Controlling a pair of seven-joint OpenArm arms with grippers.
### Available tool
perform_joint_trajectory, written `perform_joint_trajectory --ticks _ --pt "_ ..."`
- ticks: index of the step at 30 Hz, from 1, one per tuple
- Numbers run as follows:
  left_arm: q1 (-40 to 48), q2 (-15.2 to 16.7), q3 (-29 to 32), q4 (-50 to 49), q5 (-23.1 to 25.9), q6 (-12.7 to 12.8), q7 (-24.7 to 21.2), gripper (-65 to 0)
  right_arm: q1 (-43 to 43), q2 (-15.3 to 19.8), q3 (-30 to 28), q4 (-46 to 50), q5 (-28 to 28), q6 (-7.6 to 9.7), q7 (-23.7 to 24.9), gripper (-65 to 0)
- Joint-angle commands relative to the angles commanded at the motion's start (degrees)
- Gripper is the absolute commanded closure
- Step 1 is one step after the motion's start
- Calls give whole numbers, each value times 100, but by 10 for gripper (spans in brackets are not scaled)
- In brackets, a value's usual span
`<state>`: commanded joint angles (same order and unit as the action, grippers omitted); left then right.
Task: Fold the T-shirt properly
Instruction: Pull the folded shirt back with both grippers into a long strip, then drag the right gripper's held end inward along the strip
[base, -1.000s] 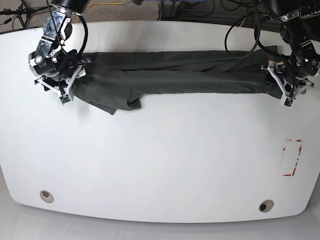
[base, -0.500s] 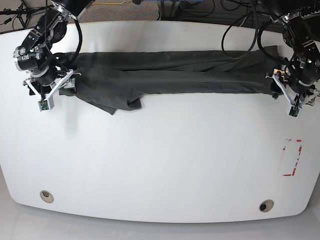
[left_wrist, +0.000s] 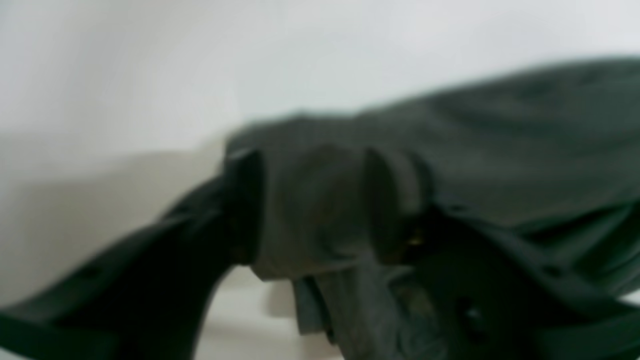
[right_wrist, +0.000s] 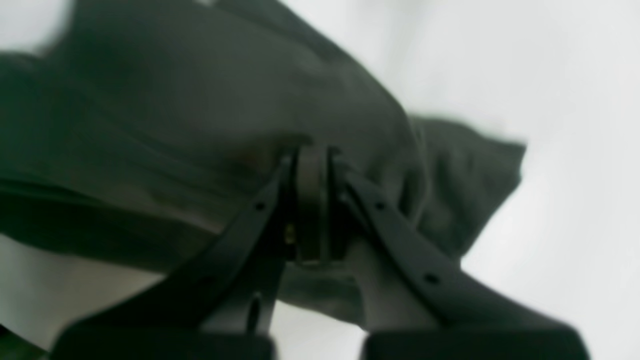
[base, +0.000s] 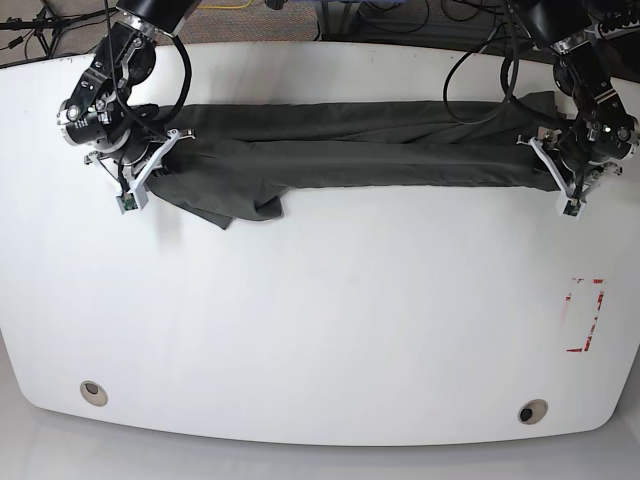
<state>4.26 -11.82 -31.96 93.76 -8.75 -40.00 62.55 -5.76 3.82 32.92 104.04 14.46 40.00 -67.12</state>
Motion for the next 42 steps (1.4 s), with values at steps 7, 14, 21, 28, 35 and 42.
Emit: perform_joint_trajectory --ticks 7,14,21,28,35,42 --pt "-18 -53 26 -448 0 0 -114 -215 26 369 -9 -949 -466 0 747 -76" --pt "-255 -79 316 -642 9 0 -176 -215 422 941 -9 -2286 -501 0 1459 -76" --pt "-598 -53 580 -949 9 0 -176 -215 844 1257 -9 -2831 -475 0 1626 -78" --pt "-747 -44 580 -958 9 0 -176 -217 1011 1266 -9 -2101 -466 0 1327 -82" --pt "-905 -44 580 -958 9 0 -176 -217 1521 1029 -9 -1574 -484 0 809 -335" --pt "-914 -44 580 -941 9 0 -176 -217 2145 835 -457 -2198 -510 0 826 -561"
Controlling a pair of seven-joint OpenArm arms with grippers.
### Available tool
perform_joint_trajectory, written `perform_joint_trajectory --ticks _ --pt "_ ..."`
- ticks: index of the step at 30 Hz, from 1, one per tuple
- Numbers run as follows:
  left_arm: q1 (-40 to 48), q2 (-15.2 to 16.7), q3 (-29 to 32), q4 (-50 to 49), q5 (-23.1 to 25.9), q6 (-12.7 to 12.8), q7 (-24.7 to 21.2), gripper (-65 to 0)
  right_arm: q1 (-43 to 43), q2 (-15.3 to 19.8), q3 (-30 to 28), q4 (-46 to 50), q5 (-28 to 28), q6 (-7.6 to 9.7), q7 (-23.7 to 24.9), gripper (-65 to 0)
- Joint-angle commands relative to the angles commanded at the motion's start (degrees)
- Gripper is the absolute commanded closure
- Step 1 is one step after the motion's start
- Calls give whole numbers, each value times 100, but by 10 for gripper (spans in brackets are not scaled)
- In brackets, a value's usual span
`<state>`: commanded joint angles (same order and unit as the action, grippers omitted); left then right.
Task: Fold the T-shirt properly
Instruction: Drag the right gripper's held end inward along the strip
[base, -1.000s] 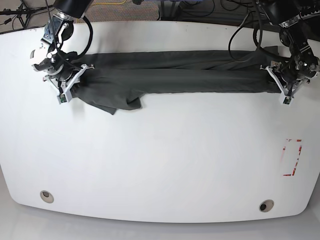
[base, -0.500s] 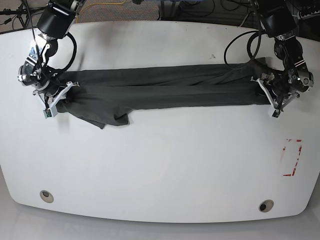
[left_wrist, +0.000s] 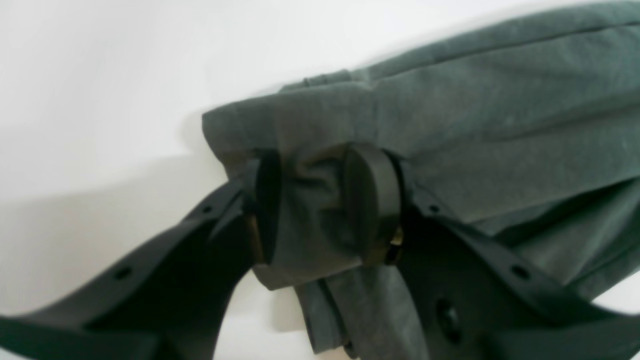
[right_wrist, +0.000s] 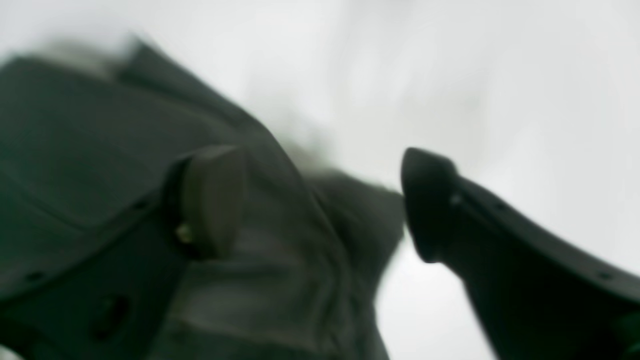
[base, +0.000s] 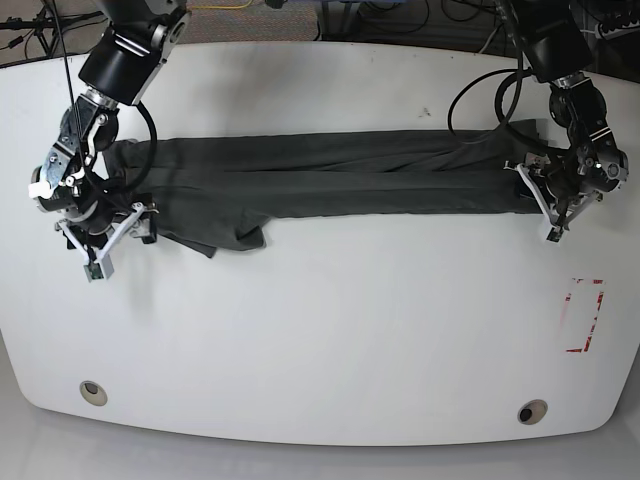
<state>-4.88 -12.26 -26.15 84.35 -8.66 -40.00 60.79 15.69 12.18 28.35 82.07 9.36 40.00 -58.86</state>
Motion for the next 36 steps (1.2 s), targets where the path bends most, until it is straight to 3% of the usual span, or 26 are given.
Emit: perform_joint_trajectory --ticks 4,15,30,32,36 --pt "9 0 0 0 0 0 0 -217 281 -35 -211 -484 0 0 97 -523" --pt "44 0 0 9 0 0 0 -217 677 18 -932 -2022 -9 0 1266 -415" --pt "44 0 -9 -18 0 0 0 -217 334 -176 -1037 -2031 0 0 1327 -400" --pt "44 0 -9 -18 0 0 0 -217 299 -176 -1037 -2031 0 0 1327 -363" --pt "44 0 -9 -26 0 0 0 -217 299 -193 -1037 -2031 -9 0 1354 -149"
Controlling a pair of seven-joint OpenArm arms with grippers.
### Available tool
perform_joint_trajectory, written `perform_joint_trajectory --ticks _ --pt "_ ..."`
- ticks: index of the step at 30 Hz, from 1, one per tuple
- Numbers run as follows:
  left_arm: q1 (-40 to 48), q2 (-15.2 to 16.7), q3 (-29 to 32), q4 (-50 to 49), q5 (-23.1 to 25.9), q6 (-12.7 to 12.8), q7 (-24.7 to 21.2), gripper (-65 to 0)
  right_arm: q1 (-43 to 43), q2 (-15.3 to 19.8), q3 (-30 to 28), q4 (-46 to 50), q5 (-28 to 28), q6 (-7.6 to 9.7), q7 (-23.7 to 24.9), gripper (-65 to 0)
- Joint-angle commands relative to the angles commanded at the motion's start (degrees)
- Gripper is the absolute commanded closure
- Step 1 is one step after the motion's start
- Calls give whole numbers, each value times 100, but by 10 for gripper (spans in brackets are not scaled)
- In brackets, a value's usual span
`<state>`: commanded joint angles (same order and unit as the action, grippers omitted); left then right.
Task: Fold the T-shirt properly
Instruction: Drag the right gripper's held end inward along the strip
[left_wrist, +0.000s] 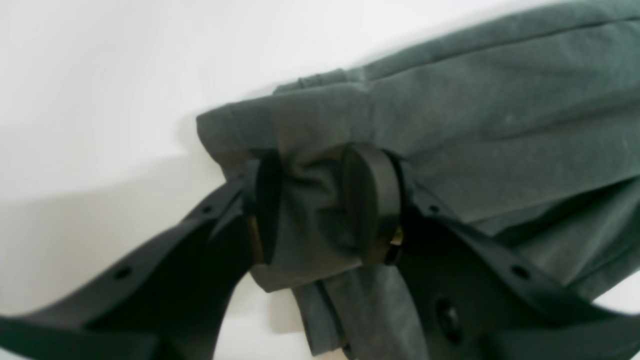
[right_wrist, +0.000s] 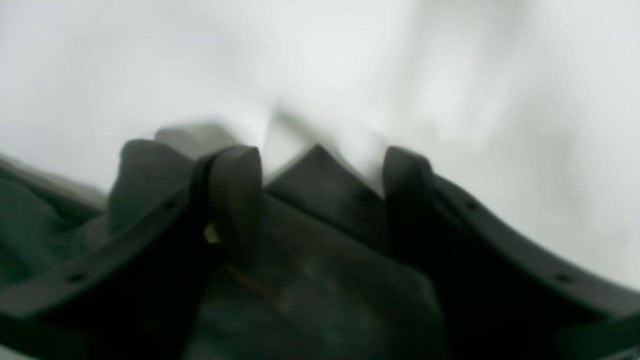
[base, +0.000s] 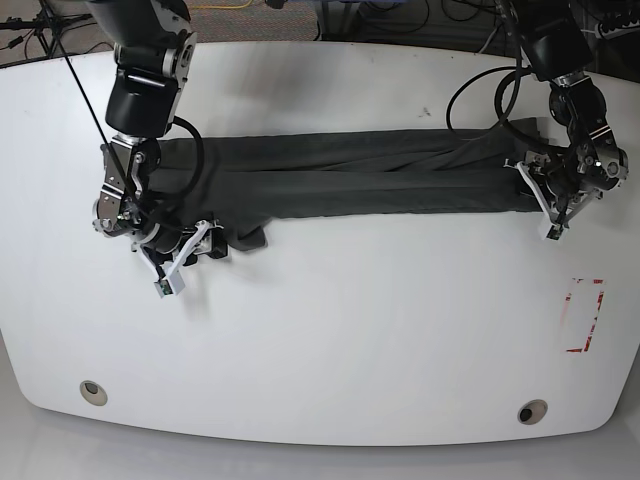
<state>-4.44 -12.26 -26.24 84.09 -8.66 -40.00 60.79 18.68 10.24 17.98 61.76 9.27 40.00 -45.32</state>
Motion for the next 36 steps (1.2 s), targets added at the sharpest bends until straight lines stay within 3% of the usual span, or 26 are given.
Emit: perform_joint_trajectory --ticks 1,2,4,8,13,21,36 --pt "0 0 0 0 0 0 0 -217 0 0 0 0 0 0 0 -125" --pt "0 0 0 0 0 0 0 -217 0 0 0 0 0 0 18 -44" --pt "0 0 0 0 0 0 0 -217 9 0 0 0 0 0 18 0" --pt "0 0 0 -9 0 0 0 -217 44 0 9 158 44 0 18 -6" --pt "0 0 0 -18 0 0 0 -217 -35 -9 26 1090 53 0 -88 0" --pt "0 0 0 -18 0 0 0 -217 -132 -18 44 2312 79 0 -765 0" --pt "0 0 9 -18 0 0 0 -217 -914 -9 53 3754 1468 0 -2171 0"
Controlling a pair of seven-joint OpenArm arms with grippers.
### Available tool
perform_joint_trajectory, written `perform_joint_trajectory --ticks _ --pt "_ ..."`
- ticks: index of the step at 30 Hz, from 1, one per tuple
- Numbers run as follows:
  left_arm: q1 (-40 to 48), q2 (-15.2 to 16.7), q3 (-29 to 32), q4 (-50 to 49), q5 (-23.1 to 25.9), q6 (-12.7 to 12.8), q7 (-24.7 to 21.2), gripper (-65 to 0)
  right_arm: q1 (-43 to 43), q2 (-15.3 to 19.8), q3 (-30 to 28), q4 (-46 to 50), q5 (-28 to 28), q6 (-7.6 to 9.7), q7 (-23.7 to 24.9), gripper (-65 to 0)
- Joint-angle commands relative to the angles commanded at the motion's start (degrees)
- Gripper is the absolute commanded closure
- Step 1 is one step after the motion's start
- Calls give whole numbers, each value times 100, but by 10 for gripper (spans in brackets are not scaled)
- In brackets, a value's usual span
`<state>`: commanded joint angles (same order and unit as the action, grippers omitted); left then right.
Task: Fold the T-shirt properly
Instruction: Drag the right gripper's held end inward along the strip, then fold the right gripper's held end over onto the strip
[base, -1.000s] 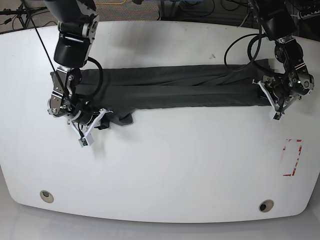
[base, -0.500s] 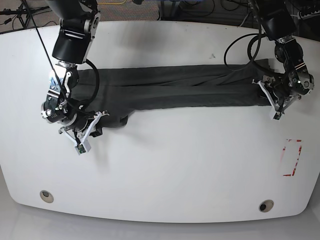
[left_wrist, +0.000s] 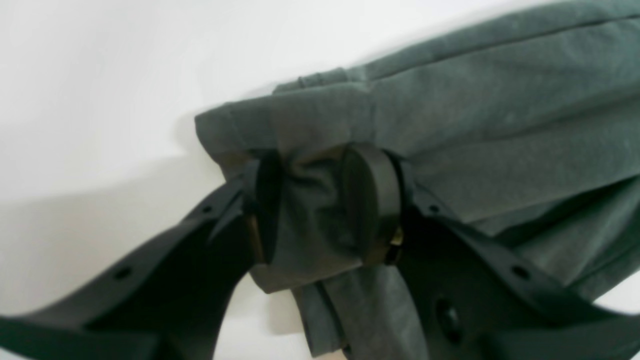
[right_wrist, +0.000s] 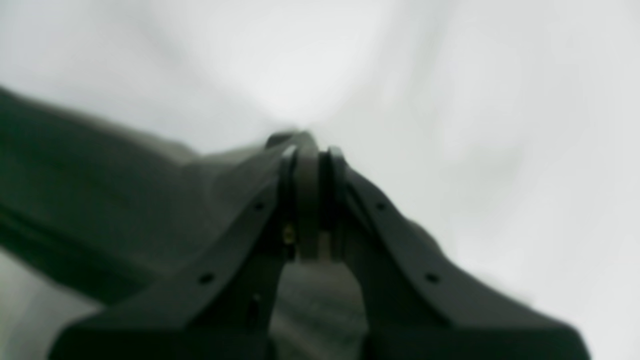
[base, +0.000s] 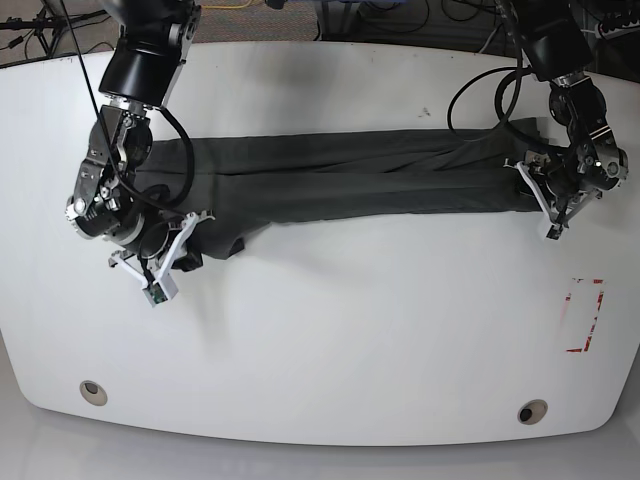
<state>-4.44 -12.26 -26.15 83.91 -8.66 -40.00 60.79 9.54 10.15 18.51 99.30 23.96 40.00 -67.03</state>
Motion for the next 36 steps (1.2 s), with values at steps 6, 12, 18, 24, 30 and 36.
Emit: perform_joint_trajectory --ticks 6,12,18,24,30,36 --pt "9 0 0 0 9 0 0 -217 -677 -9 -26 466 563 0 -44 0" --pt "79 0 0 0 9 0 0 -217 -1152 18 -18 554 765 0 -44 0" --pt "123 0 0 0 9 0 0 -217 -1486 44 -9 554 765 0 -44 0" --pt "211 -18 0 0 9 0 0 -217 -1749 114 -9 554 774 0 -44 0" --pt "211 -26 0 0 9 0 0 -217 -1925 123 -9 563 774 0 -44 -2" --pt "211 -26 0 0 9 0 0 -217 -2084 132 -9 976 818 0 -62 -206"
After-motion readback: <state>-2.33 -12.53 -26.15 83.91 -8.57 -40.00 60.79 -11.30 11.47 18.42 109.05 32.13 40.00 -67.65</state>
